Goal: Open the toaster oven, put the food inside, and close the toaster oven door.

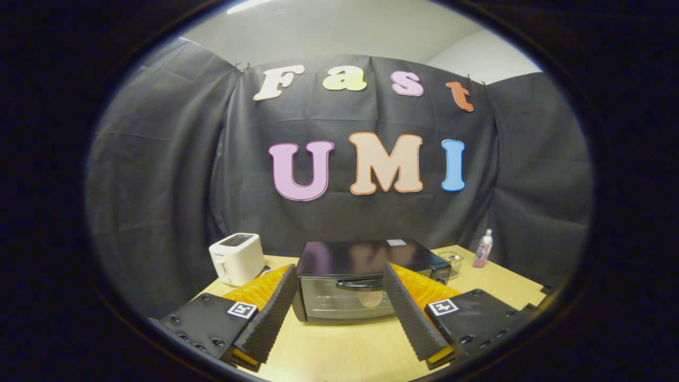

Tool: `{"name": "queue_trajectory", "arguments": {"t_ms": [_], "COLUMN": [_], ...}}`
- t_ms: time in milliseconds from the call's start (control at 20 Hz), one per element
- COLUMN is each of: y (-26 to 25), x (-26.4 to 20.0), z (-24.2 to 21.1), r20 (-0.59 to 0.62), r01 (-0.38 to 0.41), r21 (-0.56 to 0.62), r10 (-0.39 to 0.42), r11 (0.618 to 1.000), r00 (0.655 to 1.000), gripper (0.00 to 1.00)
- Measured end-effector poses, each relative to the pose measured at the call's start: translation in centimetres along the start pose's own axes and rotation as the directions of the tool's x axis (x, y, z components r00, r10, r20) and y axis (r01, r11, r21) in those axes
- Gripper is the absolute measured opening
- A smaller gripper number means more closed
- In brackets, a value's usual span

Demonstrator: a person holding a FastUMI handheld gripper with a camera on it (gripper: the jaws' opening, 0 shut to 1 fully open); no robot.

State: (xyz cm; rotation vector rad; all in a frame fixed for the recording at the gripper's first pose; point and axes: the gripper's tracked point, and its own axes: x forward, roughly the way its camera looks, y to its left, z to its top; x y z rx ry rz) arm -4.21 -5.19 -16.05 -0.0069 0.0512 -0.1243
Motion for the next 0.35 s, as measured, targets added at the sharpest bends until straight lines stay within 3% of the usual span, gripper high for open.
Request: {"name": "queue_trajectory", "arguments": {"t_ms": [350], "y": [-1.8], "x": [0.8], "z": [-0.8], "r20": [0.003], "r01": [0.009], "r21": [0.002], "r10": [-0.009], "r11": [1.0], "r00": [1.0], "gripper": [1.0]}}
